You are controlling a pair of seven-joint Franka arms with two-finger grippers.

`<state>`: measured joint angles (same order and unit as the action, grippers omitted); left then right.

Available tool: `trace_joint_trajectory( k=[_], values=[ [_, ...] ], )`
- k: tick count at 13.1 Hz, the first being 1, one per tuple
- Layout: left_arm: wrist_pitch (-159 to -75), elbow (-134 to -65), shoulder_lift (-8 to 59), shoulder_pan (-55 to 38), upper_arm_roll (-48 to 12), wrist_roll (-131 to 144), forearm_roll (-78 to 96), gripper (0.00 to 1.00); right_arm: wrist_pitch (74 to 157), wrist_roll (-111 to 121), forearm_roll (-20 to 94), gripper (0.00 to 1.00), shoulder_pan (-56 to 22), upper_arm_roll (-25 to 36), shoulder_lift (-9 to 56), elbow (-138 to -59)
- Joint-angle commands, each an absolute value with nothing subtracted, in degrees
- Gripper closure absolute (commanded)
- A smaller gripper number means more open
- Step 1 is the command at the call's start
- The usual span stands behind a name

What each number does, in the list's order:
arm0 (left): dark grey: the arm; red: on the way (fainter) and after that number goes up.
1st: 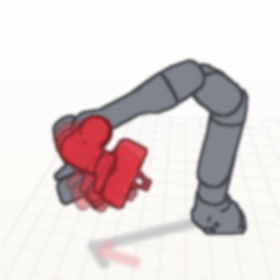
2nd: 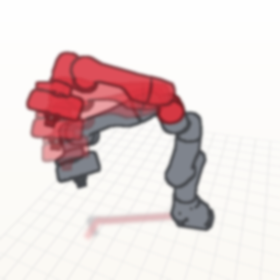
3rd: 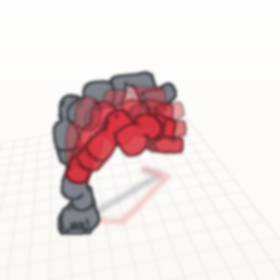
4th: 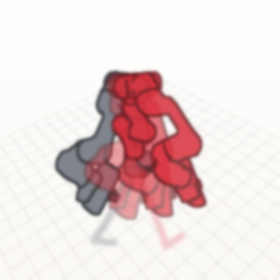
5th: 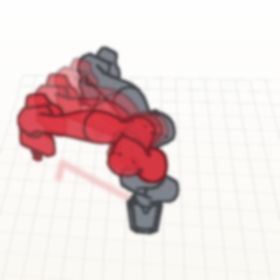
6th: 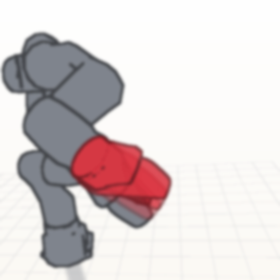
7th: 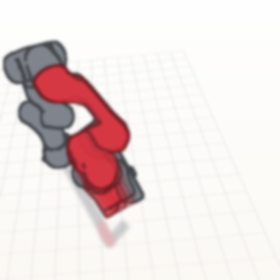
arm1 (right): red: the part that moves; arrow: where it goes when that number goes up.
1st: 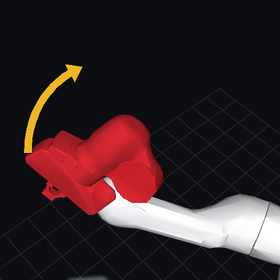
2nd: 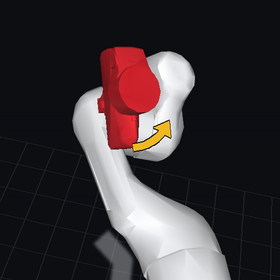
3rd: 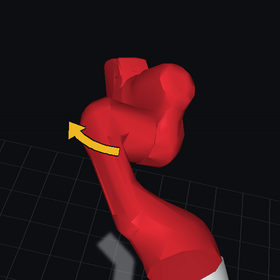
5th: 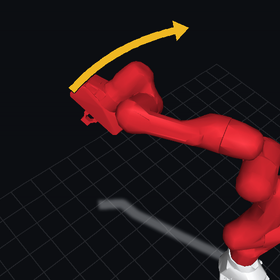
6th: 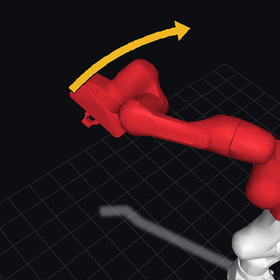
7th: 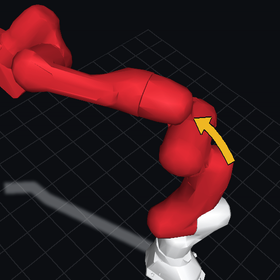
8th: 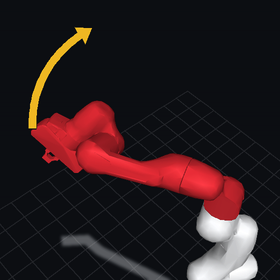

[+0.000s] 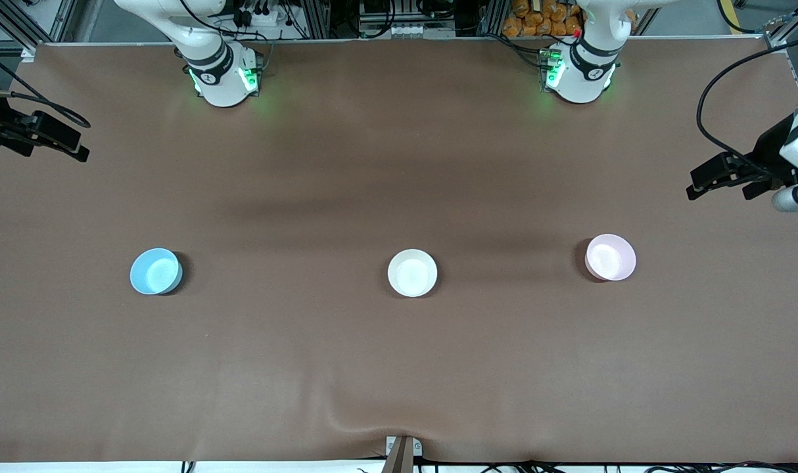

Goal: Stack pink and blue bowls on white bowl
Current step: 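Move the left gripper toward the pink bowl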

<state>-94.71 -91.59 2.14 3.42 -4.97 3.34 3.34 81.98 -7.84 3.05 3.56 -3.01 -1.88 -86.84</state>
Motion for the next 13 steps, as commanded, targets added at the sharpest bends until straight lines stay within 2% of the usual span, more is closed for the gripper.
trace_joint_trajectory(
  k=[1, 6, 9, 13],
  values=[
    [-92.9, -91.4, 4.04, 4.22, -5.01, 2.81, 2.81, 0.0, 81.83, -8.44, 3.6, 0.0, 4.22, -3.34, -2.81, -87.36],
    [-94.04, -91.67, 8.86, 4.74, -4.75, 2.29, 0.63, 0.0, 81.91, -8.44, 3.6, 0.0, 4.22, -3.34, -2.81, -87.36],
    [-98.08, -92.9, 13.78, 7.37, -4.83, 0.53, 0.35, 0.0, 81.91, -8.44, 3.6, 0.0, 4.22, -3.43, -2.81, -87.36],
    [-105.8, -97.64, 16.16, 8.52, -4.92, -3.16, 0.35, 0.0, 81.83, -8.35, 3.52, 0.0, 4.22, -3.34, -2.81, -87.36]
  ],
)
